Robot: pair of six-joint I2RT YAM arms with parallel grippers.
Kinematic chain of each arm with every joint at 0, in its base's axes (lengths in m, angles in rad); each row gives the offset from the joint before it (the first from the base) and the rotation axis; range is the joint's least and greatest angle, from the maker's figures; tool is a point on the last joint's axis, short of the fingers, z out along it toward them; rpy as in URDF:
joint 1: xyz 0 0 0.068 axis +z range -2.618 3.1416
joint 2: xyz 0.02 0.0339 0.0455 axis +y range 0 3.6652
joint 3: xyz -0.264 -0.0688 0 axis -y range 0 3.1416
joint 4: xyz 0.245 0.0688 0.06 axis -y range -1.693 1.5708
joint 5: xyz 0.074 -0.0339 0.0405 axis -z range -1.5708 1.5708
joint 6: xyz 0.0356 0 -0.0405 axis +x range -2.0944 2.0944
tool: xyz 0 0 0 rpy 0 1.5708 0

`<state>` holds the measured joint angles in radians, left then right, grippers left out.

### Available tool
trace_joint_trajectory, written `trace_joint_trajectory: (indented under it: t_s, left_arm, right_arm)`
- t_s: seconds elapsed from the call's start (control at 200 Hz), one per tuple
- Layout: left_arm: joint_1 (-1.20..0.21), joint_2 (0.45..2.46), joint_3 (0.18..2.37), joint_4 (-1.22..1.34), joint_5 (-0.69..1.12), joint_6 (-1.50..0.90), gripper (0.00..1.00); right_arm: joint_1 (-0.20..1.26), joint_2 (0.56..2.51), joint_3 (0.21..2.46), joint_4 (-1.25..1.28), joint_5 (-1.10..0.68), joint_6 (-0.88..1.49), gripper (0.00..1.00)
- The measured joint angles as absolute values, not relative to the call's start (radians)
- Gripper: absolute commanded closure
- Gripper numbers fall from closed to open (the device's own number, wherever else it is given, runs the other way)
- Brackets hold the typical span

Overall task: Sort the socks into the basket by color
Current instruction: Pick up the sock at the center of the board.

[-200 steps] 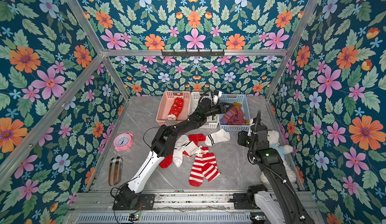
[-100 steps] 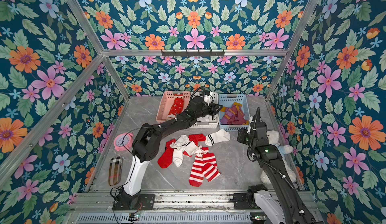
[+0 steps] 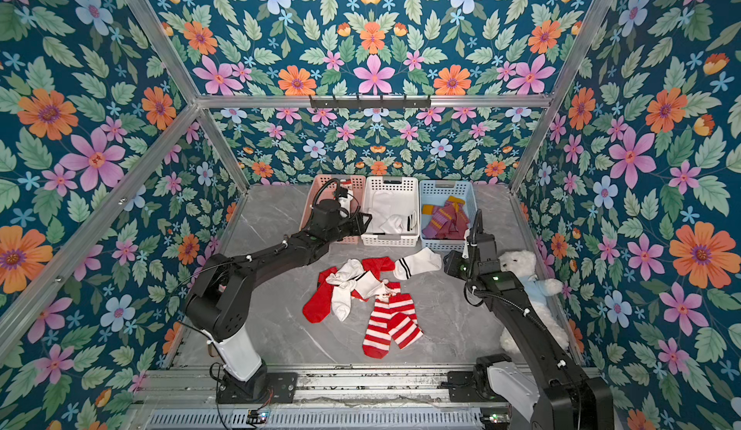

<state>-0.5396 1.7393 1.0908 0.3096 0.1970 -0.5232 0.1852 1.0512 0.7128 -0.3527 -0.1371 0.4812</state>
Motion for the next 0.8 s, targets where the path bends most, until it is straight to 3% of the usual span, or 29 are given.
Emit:
trace_joint_trajectory:
  t_s: [0.29, 0.8]
  left_arm:
    - [-0.469, 1.652, 0.923, 0.31, 0.159, -0.525, 0.56]
    - [-0.443, 1.634, 0.885, 0.324, 0.16, -0.543, 0.56]
  right_arm:
    - [0.299, 1.176, 0.705, -0.281, -0.119, 0.52, 0.54]
    - [0.467, 1.515, 0.825, -0.197, -0.01, 0.521, 0.57]
